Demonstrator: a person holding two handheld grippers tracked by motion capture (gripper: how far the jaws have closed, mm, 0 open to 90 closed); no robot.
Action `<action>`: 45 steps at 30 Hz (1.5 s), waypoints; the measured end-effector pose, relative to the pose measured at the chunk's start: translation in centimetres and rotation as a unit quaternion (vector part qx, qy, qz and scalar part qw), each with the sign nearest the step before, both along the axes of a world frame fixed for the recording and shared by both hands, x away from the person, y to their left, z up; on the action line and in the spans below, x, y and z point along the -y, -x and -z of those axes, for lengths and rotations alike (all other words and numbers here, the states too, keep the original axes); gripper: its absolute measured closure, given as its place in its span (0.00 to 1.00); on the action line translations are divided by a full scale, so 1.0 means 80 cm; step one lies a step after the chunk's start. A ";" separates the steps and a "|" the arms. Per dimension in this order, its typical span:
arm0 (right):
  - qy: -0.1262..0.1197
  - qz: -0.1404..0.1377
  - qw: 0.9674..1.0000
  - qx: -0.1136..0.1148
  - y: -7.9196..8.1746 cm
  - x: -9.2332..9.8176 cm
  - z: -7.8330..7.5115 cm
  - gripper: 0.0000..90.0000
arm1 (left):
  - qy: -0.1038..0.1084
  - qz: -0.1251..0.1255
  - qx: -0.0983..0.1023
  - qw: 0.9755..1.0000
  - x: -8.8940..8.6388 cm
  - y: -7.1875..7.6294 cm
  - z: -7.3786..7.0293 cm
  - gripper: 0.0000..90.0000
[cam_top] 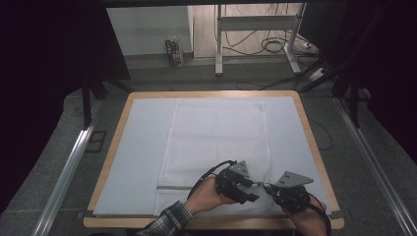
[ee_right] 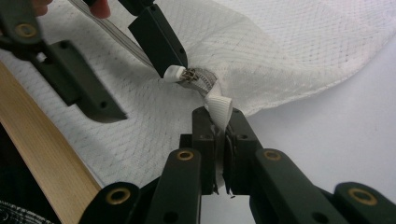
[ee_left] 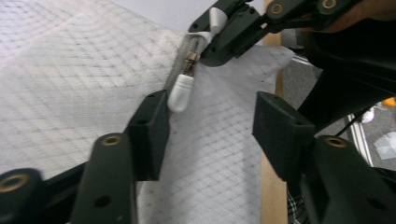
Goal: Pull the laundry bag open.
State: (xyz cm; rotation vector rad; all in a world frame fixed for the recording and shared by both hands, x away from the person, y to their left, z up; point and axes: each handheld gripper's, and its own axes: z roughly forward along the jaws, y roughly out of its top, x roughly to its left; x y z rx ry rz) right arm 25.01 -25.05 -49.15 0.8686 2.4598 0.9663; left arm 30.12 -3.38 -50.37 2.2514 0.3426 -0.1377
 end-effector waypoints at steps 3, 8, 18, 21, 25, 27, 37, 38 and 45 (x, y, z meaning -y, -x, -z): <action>-0.001 0.000 1.000 0.001 0.000 0.000 0.000 0.93 | 0.000 -0.004 0.004 1.000 -0.001 -0.002 -0.002 0.59; -0.002 -0.001 1.000 0.002 0.000 0.000 -0.001 0.92 | 0.015 -0.012 -0.006 1.000 -0.003 -0.003 -0.002 0.64; -0.006 0.001 1.000 0.005 0.001 0.001 -0.002 0.92 | 0.026 -0.022 -0.021 0.999 -0.006 -0.008 -0.004 0.79; -0.007 0.002 1.000 0.004 0.001 0.001 -0.002 0.92 | 0.031 -0.022 -0.019 0.999 -0.007 -0.008 -0.005 0.79; -0.006 0.003 1.000 0.002 0.000 0.002 -0.001 0.92 | 0.039 -0.023 -0.021 0.999 -0.007 -0.007 -0.009 0.79; -0.004 0.002 1.000 0.002 0.000 0.001 -0.001 0.92 | 0.038 -0.018 -0.018 0.999 -0.007 -0.006 -0.010 0.79; 0.000 0.001 1.000 0.004 0.000 0.000 -0.001 0.92 | 0.017 -0.018 -0.007 1.000 0.002 -0.003 -0.006 0.82; 0.001 0.001 1.000 0.004 0.000 0.000 0.000 0.92 | 0.015 -0.018 -0.007 1.000 0.003 -0.004 -0.007 0.83; 0.001 0.002 1.000 0.003 0.000 0.001 0.000 0.92 | 0.016 -0.030 -0.018 0.999 0.003 -0.007 -0.006 0.93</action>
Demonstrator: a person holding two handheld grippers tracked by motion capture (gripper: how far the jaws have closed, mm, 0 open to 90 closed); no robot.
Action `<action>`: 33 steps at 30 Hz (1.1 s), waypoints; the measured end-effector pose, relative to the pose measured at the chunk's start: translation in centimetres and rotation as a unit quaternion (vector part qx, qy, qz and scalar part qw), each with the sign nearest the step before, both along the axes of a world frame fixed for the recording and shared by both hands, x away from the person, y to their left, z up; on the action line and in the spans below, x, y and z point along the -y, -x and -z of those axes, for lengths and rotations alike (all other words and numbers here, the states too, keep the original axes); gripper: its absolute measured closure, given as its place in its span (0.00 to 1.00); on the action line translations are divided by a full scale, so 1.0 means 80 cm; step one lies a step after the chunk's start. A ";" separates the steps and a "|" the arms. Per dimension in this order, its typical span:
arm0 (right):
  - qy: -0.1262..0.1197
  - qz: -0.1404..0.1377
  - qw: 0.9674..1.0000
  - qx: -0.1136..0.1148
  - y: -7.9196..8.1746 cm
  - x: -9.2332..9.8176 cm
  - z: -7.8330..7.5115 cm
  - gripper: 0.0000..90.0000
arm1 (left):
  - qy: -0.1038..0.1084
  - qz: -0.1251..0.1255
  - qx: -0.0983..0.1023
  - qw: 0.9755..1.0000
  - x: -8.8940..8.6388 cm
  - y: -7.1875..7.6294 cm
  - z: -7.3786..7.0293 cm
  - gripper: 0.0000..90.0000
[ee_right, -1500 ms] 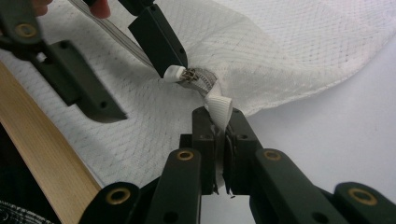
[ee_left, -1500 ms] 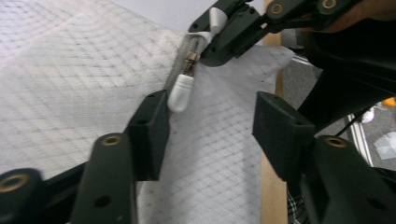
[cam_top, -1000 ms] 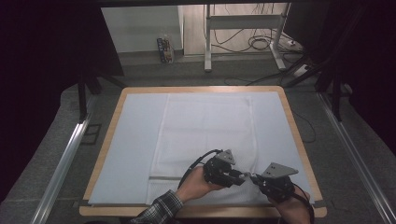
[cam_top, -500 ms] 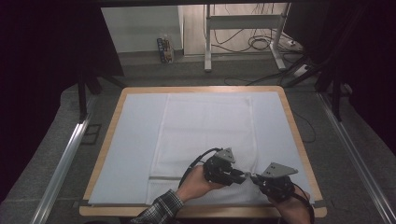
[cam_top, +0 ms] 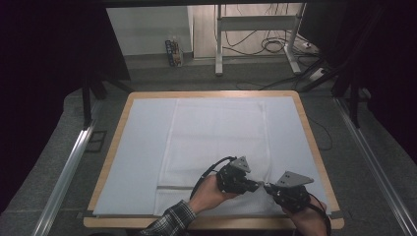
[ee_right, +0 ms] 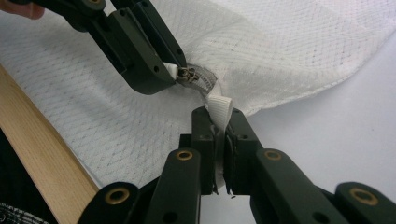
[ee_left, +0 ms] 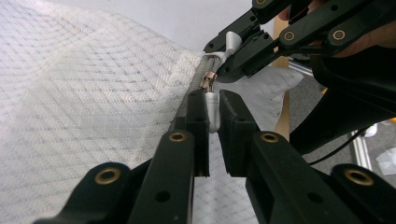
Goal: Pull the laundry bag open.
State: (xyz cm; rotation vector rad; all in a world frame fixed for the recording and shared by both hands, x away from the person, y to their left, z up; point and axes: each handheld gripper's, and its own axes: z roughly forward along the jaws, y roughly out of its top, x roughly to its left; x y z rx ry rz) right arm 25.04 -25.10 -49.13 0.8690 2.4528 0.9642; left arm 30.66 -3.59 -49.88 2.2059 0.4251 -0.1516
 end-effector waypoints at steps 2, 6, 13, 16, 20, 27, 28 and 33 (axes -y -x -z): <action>0.001 0.000 1.000 -0.001 0.000 -0.001 0.000 0.92 | -0.004 0.000 0.001 1.000 0.000 0.000 0.000 0.94; 0.002 0.003 1.000 -0.004 0.000 -0.001 0.000 0.94 | -0.009 0.001 0.002 1.000 -0.002 -0.001 0.002 0.95; -0.004 0.003 1.000 -0.013 0.000 0.001 -0.001 0.94 | -0.022 0.009 0.008 1.000 -0.005 -0.002 0.003 0.96; -0.006 0.013 1.000 -0.014 -0.002 0.006 -0.001 0.94 | -0.020 -0.002 0.001 1.000 -0.012 -0.004 0.006 0.96; -0.011 0.010 1.000 -0.015 -0.003 0.008 -0.001 0.94 | -0.014 -0.004 -0.007 1.000 -0.018 -0.005 0.008 0.96; -0.005 0.007 1.000 -0.013 -0.001 0.006 -0.001 0.94 | -0.016 -0.001 -0.002 1.000 -0.020 -0.003 0.007 0.96; -0.005 0.006 1.000 -0.014 -0.001 0.006 -0.001 0.94 | -0.019 -0.003 0.001 1.000 -0.020 -0.002 0.007 0.96; -0.005 0.011 1.000 -0.014 -0.002 0.010 -0.003 0.94 | -0.021 -0.004 0.006 1.000 -0.026 0.000 0.009 0.96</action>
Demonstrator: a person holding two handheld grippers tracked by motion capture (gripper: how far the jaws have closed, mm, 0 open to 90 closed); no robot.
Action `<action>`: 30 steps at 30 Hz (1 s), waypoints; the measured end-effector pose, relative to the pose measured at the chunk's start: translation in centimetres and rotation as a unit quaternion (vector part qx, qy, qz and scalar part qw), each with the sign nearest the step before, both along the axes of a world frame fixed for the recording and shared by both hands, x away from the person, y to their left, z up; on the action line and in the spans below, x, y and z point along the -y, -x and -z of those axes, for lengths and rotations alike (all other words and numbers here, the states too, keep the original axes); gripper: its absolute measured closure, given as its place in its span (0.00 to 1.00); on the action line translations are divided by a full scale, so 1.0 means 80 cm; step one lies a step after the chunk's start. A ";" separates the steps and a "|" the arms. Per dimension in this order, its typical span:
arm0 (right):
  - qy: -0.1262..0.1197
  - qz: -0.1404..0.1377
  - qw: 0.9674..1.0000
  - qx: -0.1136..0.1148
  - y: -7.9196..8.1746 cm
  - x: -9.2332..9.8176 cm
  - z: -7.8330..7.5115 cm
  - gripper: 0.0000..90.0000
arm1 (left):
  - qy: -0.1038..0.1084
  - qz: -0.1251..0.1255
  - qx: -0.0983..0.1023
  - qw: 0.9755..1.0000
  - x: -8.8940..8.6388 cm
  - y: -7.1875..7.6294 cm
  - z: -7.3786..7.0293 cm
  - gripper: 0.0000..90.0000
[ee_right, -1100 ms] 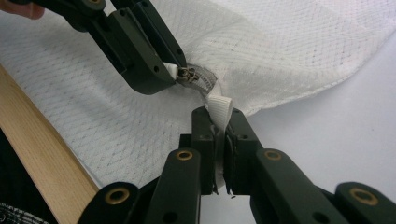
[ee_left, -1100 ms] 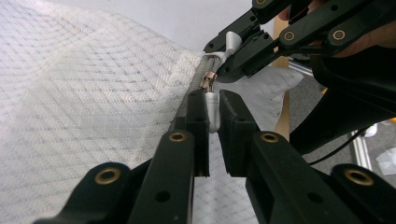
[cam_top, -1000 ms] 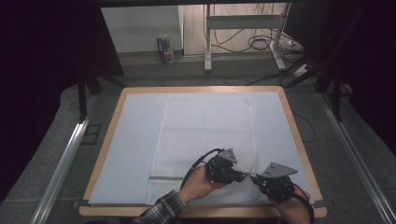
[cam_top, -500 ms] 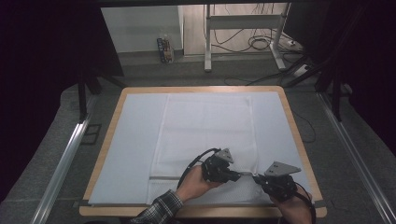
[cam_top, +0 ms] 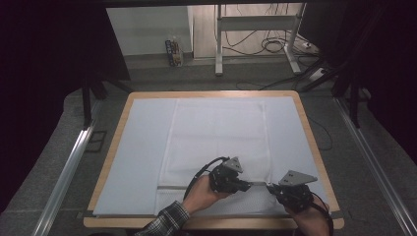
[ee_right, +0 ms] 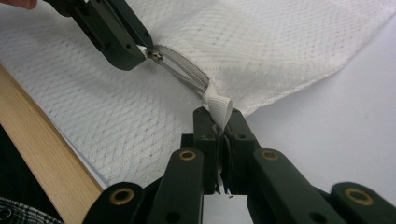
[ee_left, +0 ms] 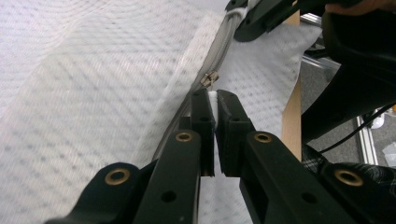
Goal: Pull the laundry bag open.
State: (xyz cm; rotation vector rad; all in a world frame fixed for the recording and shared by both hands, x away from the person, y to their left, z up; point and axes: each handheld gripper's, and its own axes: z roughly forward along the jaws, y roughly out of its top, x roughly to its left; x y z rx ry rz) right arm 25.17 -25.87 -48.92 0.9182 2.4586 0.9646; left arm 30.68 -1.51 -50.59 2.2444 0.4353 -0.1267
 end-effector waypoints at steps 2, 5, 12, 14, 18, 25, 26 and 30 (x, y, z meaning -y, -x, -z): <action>-0.001 -0.002 1.000 -0.002 0.000 0.000 0.000 0.94 | 0.000 -0.001 0.000 1.000 -0.002 0.000 0.001 0.96; 0.001 0.000 1.000 -0.002 0.000 0.000 0.000 0.94 | -0.004 -0.003 0.001 1.000 -0.007 -0.001 0.002 0.96; -0.001 -0.003 1.000 -0.004 0.000 0.000 0.000 0.94 | -0.007 -0.001 0.004 1.000 -0.009 0.001 0.001 0.96; -0.001 -0.005 1.000 -0.005 0.000 0.000 0.000 0.94 | -0.011 0.001 0.008 1.000 -0.010 0.002 0.000 0.96; -0.003 -0.001 1.000 -0.005 0.000 0.002 -0.001 0.94 | -0.019 0.002 0.015 1.000 -0.013 0.003 -0.003 0.96; -0.007 0.002 1.000 -0.006 -0.001 0.003 -0.001 0.94 | -0.025 -0.001 0.015 1.000 -0.022 0.003 -0.004 0.96; -0.007 0.003 1.000 -0.005 -0.001 0.003 -0.001 0.94 | -0.026 -0.003 0.014 1.000 -0.027 0.003 -0.003 0.96; -0.006 0.004 1.000 -0.004 -0.001 0.004 -0.001 0.94 | -0.024 -0.017 0.005 1.000 -0.041 0.004 0.001 0.96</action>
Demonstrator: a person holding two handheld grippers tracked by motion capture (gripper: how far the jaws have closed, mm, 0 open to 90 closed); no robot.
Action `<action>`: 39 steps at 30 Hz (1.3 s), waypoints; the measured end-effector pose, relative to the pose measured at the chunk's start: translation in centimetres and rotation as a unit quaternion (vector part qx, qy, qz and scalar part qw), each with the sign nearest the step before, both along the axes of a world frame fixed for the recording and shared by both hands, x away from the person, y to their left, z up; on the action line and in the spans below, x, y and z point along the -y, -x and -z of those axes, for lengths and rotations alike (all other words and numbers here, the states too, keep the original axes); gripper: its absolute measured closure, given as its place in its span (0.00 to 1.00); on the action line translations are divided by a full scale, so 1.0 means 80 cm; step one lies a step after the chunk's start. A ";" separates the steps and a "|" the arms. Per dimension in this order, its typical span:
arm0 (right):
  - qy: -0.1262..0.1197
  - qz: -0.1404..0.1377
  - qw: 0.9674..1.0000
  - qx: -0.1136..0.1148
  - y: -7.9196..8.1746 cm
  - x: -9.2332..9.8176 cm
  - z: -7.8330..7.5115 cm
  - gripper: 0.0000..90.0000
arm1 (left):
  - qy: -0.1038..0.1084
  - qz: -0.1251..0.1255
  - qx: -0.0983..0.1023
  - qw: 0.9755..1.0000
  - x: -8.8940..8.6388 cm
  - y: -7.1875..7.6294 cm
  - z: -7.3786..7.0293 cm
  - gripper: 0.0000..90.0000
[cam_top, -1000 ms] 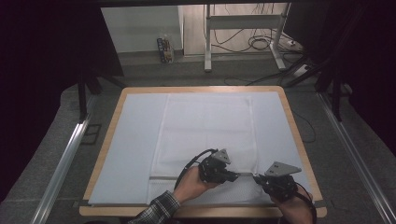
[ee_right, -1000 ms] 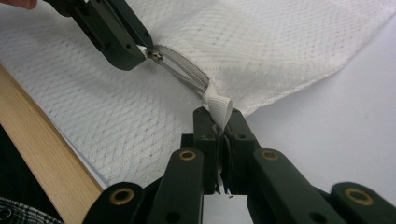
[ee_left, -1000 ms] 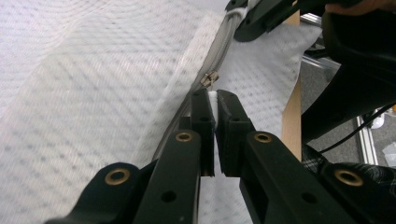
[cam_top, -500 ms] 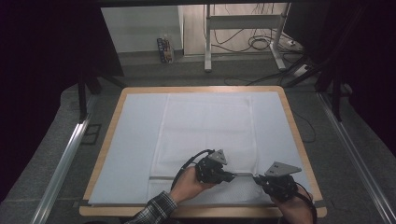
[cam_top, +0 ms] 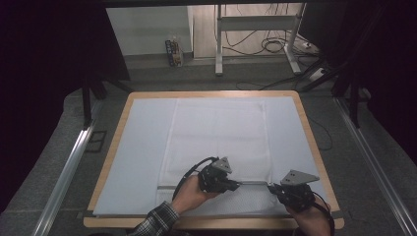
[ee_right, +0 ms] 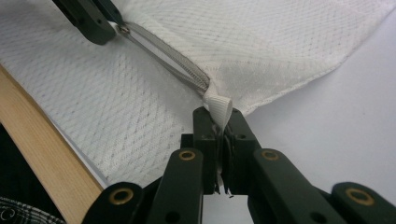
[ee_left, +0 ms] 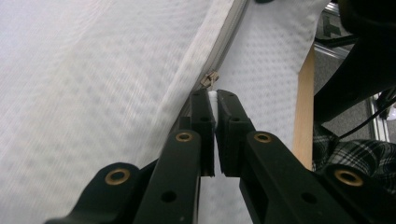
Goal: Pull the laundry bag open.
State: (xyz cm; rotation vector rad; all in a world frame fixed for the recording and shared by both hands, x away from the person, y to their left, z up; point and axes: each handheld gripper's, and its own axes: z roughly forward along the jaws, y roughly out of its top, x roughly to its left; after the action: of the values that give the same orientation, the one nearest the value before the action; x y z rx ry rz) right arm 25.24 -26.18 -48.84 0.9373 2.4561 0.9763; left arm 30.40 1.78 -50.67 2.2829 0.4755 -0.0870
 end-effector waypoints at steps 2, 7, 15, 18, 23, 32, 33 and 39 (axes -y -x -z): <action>-0.001 0.001 1.000 -0.002 0.000 0.000 0.000 0.94 | 0.006 -0.006 -0.008 1.000 -0.009 0.000 0.003 0.96; 0.001 0.000 1.000 -0.002 0.000 0.000 0.001 0.94 | 0.009 -0.013 -0.016 1.000 -0.020 0.001 0.007 0.96; 0.000 -0.003 1.000 -0.003 0.000 0.000 0.001 0.94 | 0.008 -0.017 -0.012 1.000 -0.024 0.006 0.006 0.96; 0.002 -0.003 1.000 -0.002 0.000 0.001 0.001 0.94 | 0.010 -0.018 -0.014 1.000 -0.028 0.006 0.007 0.96; 0.001 -0.005 1.000 -0.003 0.000 0.000 0.001 0.94 | 0.010 -0.022 -0.012 1.000 -0.033 0.009 0.005 0.96; -0.001 -0.006 1.000 -0.005 0.000 0.001 0.001 0.94 | 0.016 -0.031 -0.014 0.999 -0.049 0.010 0.005 0.96; -0.002 -0.006 1.000 -0.006 0.000 0.001 0.001 0.94 | 0.016 -0.031 -0.016 0.999 -0.050 0.010 0.005 0.96; 0.000 -0.006 1.000 -0.005 0.000 0.001 0.001 0.94 | 0.015 -0.037 -0.014 0.999 -0.061 0.010 0.003 0.96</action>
State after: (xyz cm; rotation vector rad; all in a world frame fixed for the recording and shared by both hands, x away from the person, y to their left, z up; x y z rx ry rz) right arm 25.27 -26.25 -48.91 0.9317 2.4719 0.9777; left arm 29.56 6.66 -50.89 2.2341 0.5692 -0.0889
